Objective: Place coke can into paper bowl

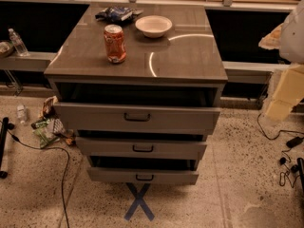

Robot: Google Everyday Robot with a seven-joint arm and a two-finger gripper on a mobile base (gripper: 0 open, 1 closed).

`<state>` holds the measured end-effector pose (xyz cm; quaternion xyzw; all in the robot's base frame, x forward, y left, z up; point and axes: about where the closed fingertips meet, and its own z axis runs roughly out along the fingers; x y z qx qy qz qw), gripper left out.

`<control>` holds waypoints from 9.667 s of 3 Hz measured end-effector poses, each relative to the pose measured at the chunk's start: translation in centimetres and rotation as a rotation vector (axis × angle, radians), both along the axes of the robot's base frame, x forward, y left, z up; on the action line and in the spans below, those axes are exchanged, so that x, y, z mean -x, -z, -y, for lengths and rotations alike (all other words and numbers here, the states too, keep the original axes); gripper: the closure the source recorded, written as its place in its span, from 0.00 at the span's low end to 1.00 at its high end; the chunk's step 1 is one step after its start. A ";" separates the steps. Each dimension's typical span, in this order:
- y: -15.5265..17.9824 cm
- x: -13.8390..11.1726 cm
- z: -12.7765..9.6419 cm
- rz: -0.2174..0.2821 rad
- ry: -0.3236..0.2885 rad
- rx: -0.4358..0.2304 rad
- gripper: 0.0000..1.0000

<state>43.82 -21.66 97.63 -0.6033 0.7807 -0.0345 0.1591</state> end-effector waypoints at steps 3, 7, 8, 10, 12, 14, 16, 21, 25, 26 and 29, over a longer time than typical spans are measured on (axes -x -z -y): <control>1.3 -5.3 -7.2 0.022 0.009 -0.310 0.00; 4.0 -12.5 -17.4 0.143 0.146 -0.701 0.00; 4.5 -17.6 -19.3 0.225 0.226 -0.766 0.00; 3.0 -22.8 -21.5 0.333 0.249 -0.843 0.00; 4.4 -25.9 -25.4 0.344 0.234 -0.981 0.00; 5.5 -28.9 -30.3 0.292 0.156 -1.078 0.00; 6.7 -33.2 -33.1 0.313 0.015 -1.135 0.54; -0.5 -45.7 -28.6 0.560 0.091 -1.033 1.00; 2.4 -52.3 -18.7 0.644 0.324 -0.929 0.82; 4.8 -52.9 -19.3 0.581 0.361 -0.943 0.51; 5.1 -52.5 -17.9 0.554 0.408 -0.933 0.00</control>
Offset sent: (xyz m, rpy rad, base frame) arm 0.0763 0.0806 -0.0065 0.4863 -0.0274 -0.0380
